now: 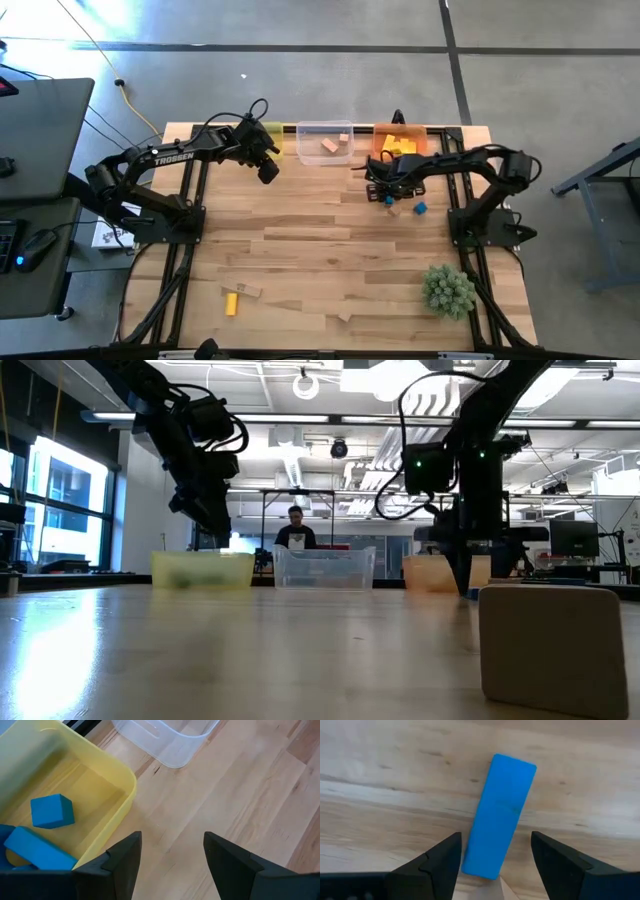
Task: Sort & place blocks by color
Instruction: Put the blue block into the yellow bin
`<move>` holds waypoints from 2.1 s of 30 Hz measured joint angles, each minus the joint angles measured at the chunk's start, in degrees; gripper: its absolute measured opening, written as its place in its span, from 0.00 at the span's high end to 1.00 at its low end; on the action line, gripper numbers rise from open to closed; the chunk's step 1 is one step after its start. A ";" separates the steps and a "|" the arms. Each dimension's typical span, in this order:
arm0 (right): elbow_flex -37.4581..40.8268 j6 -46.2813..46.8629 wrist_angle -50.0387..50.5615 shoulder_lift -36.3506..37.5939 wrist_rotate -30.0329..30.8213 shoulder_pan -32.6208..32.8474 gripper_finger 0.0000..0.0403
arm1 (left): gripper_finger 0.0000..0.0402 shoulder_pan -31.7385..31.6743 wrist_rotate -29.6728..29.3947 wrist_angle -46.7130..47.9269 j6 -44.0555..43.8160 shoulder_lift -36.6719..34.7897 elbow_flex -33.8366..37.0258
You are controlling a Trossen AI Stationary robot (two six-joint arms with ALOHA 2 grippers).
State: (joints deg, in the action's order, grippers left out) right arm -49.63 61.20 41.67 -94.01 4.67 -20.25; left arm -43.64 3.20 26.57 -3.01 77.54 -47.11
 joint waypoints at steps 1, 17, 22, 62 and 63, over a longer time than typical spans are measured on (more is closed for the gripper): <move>0.00 -0.20 0.02 -0.54 -0.52 0.00 0.45 | 0.49 0.00 0.00 0.00 0.00 0.00 0.00; -0.26 -3.09 -1.14 -1.94 -1.48 0.04 0.81 | 0.49 0.00 0.28 -0.04 -0.06 0.00 0.00; -0.75 -5.30 -0.83 -1.80 -2.18 0.20 0.81 | 0.49 0.00 4.29 0.06 -3.24 0.00 0.00; -36.23 -56.27 -6.01 -2.20 15.05 19.98 0.81 | 0.49 7.32 35.15 -13.44 -44.32 0.00 0.00; -36.58 -59.28 -5.97 -2.20 14.17 19.98 0.81 | 0.49 7.71 35.14 -14.73 -45.92 0.00 0.00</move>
State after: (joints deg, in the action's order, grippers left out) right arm -86.21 1.91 35.70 -96.20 18.84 -0.27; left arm -35.93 38.34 11.84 -48.94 77.54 -47.11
